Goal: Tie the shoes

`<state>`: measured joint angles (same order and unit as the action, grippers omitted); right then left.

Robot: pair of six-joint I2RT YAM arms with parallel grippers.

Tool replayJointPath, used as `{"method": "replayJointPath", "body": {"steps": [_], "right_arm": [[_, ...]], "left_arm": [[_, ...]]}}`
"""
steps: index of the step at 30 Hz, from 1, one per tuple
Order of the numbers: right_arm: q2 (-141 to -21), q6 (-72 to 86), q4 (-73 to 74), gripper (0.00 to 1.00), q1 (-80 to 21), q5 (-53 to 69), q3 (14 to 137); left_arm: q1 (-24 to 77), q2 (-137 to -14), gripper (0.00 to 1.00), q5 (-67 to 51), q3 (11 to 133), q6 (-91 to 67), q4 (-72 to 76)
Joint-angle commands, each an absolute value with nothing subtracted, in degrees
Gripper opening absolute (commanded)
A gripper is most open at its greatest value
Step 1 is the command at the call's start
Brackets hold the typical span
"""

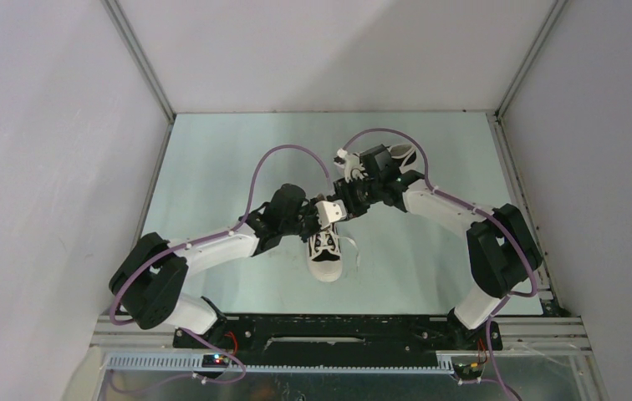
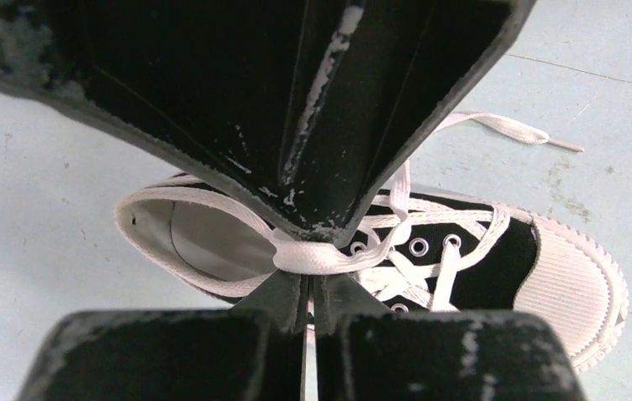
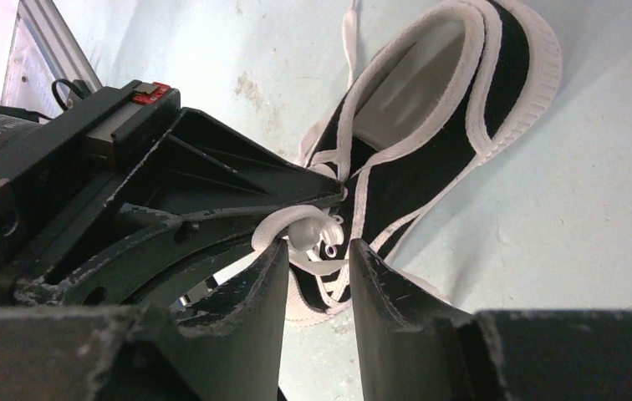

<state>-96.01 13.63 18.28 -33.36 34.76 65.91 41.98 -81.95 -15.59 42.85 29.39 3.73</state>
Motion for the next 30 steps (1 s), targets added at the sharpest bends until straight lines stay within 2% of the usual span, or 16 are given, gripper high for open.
{"method": "replayJointPath", "body": {"steps": [1,8,11,14,20,30], "right_arm": [[-96.6,13.4,15.1,0.36,-33.8,36.1,66.1],[-97.6,13.3,13.0,0.32,-34.3,37.3,66.1],[-97.9,13.4,12.8,0.24,-34.2,38.0,66.1],[-97.9,13.3,13.1,0.12,-34.2,38.3,66.1],[-96.8,12.4,15.2,0.00,-34.3,36.2,66.1],[-95.7,11.6,19.9,0.00,-34.5,32.6,68.0]], "left_arm": [[41.8,-81.0,0.00,-17.7,43.1,28.9,5.0],[41.7,-80.9,0.00,-17.8,42.9,29.0,5.5],[41.7,-81.1,0.00,-17.6,43.1,29.1,5.3],[41.7,-81.2,0.00,-17.3,43.3,29.2,4.8],[41.7,-80.5,0.05,-16.1,43.2,29.1,3.5],[41.7,-76.6,0.19,-13.4,42.2,27.9,1.8]]}}
